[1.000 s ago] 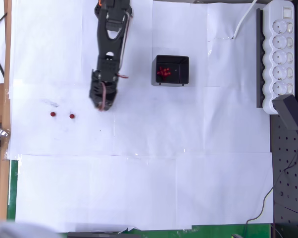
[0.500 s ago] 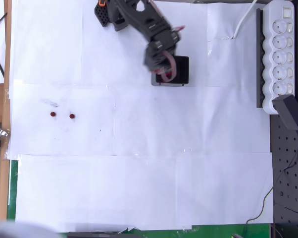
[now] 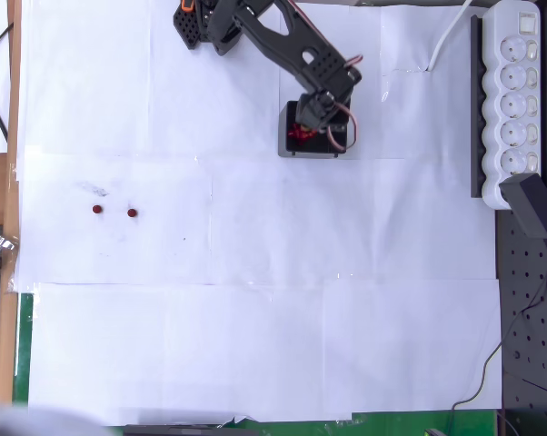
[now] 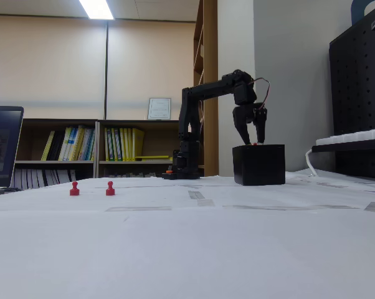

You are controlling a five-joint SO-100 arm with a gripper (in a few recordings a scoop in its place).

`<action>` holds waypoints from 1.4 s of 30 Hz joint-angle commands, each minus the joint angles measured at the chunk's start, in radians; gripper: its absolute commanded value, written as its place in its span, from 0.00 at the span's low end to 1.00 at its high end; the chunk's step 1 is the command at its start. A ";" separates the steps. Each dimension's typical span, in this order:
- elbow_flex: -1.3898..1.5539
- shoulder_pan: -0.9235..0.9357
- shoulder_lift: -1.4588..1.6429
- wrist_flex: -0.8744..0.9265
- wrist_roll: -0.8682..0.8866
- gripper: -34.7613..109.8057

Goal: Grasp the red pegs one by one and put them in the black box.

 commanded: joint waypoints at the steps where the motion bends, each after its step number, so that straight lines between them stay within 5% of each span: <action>1: 0.018 0.011 0.014 -0.021 -0.008 0.25; 6: 0.071 0.014 -0.008 0.078 0.038 0.34; 14: 0.176 0.043 -0.229 0.232 0.072 0.34; 19: 0.206 0.227 -0.436 0.206 0.160 0.34; 22: -0.009 0.440 -0.531 0.006 0.322 0.34; 29: -0.721 0.795 -0.548 -0.775 0.741 0.34; 38: -1.020 0.956 -0.321 -1.460 0.825 0.34; 42: -1.042 0.989 -0.227 -1.595 0.828 0.34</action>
